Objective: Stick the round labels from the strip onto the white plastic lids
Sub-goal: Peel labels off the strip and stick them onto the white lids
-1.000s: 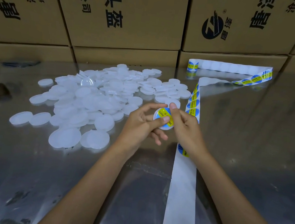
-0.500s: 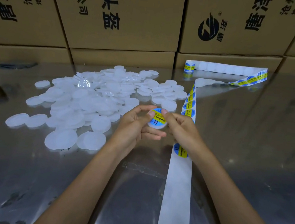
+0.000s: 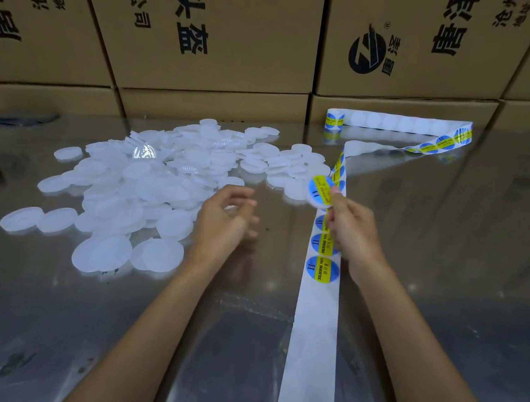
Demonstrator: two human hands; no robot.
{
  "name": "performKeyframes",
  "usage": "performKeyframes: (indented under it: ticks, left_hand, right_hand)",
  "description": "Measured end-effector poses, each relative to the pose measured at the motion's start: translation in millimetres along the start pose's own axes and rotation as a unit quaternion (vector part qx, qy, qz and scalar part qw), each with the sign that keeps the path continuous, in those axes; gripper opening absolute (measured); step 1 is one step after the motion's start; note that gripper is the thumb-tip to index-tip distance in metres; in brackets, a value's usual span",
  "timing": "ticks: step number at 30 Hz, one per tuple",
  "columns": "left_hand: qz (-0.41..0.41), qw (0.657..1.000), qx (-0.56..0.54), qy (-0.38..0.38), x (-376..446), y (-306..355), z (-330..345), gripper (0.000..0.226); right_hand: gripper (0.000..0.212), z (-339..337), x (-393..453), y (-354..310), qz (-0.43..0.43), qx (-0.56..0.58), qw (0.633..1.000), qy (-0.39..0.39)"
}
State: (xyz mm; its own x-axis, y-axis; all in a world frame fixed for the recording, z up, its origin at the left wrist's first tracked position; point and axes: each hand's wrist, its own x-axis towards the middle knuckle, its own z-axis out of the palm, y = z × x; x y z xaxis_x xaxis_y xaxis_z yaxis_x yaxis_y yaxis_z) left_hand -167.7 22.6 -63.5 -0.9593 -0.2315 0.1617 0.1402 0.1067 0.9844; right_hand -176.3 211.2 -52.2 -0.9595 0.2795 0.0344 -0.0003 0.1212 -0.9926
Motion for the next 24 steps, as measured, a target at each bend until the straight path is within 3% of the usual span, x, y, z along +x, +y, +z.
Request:
performKeyframes:
  ticks: [2,4,7,11,14,18,24]
  left_hand:
    - [0.086,0.978,0.183,0.055,6,-10,-5,0.024]
    - [0.130,0.938,0.317,0.047,10,-18,-10,0.032]
    - [0.126,0.883,0.453,0.018,17,-26,-15,0.044]
    - [0.101,0.831,0.547,-0.006,23,-31,-15,0.049]
    - [0.107,0.827,0.552,-0.005,23,-33,-14,0.044]
    - [0.132,0.847,0.514,0.010,23,-33,-15,0.032]
    - [0.135,0.873,0.469,0.003,22,-33,-15,0.010]
  right_hand:
    - [0.047,-12,8,1,0.064,0.085,0.993,0.059]
    - [0.042,-23,15,6,0.119,0.162,0.975,0.097]
    - [0.039,-37,24,12,0.166,0.270,0.940,0.123]
    - [0.037,-43,28,14,0.194,0.359,0.903,0.133]
    - [0.032,-44,27,14,0.210,0.385,0.887,0.141]
    - [0.028,-45,27,14,0.220,0.393,0.882,0.140]
    - [0.023,-33,24,11,0.164,0.249,0.947,0.118]
